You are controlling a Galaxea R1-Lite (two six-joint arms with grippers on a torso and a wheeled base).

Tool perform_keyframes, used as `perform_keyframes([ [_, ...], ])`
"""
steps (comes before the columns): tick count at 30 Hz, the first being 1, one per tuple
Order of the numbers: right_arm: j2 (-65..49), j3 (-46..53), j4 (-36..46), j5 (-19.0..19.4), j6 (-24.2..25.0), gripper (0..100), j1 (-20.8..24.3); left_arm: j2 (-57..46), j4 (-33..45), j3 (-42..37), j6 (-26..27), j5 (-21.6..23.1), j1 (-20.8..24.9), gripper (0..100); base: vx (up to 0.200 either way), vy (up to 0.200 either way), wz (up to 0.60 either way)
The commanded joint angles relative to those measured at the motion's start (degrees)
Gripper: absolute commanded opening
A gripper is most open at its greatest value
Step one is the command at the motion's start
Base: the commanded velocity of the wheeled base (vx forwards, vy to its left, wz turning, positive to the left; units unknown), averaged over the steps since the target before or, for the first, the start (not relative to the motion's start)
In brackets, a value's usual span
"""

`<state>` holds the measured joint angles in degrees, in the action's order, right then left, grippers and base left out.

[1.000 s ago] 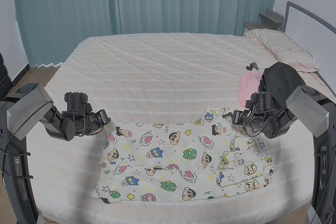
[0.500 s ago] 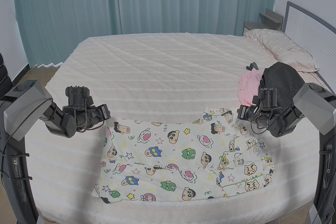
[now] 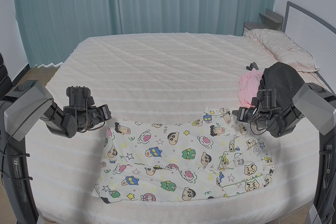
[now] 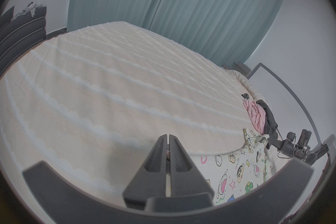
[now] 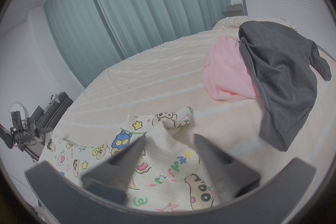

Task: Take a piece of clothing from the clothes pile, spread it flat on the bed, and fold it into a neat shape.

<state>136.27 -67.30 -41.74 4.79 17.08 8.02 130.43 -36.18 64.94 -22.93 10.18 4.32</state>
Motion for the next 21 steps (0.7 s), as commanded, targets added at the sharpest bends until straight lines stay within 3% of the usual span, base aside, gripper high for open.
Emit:
perform_keyframes([
  [1, 0.1, -1.1, 1.0, 0.0, -0.1, 100, 0.4, 0.3, 0.0, 0.0, 0.0, 0.0, 0.0, 0, 0.000, 0.000, 0.00],
  [15, 4.4, -11.4, 13.1, 0.1, -0.3, 100, 3.1, -0.1, 0.1, -0.6, 0.0, 0.0, 0.1, 0, 0.000, 0.000, 0.00],
  [16, 4.4, -11.4, 13.3, 0.1, -0.3, 0, 3.1, -0.1, 0.1, -0.6, 0.0, 0.0, 0.1, 0, 0.000, 0.000, 0.00],
  [21, 7.4, -13.6, 13.5, 0.0, 0.3, 0, 2.3, -0.2, 0.0, -0.5, 0.1, 0.0, 0.2, 0, 0.000, 0.000, 0.00],
])
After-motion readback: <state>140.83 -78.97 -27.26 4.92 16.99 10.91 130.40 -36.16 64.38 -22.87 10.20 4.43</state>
